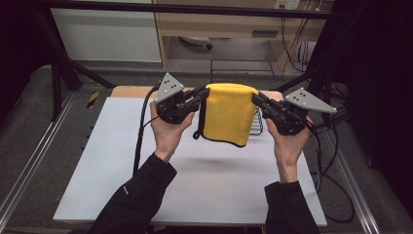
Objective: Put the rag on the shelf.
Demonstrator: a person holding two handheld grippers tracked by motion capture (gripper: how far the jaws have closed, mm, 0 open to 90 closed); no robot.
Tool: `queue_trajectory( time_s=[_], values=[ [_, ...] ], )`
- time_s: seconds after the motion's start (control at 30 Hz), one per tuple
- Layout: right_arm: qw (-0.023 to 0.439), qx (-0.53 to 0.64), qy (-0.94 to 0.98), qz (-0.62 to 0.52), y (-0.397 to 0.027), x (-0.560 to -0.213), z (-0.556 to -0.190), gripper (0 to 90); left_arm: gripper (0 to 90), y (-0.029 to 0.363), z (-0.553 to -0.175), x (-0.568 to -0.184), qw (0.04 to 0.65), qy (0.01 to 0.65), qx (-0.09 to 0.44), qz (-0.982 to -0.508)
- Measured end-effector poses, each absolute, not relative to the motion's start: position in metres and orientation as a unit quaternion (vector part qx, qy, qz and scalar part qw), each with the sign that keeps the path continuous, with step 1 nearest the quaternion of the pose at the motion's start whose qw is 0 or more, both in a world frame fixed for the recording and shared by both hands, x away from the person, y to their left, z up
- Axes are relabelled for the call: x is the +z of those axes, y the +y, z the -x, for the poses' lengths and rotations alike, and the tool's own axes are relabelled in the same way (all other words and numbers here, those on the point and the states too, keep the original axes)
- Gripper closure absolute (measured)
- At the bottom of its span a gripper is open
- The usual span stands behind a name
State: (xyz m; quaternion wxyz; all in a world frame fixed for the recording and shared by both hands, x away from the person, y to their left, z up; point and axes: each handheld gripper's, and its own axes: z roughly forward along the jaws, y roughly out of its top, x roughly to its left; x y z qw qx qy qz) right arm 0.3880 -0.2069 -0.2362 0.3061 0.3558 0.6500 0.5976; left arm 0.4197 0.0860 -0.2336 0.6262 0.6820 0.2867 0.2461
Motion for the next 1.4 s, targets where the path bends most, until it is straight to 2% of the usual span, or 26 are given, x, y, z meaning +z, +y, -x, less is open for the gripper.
queue_trajectory(
  time_s=[1.4],
  values=[
    [0.384,0.617,0.594,-0.346,-0.238,-0.155,-0.42,84.5,79.9,0.043,-0.458,-0.151,0.654,0.261,0.279,-0.653]
  ],
)
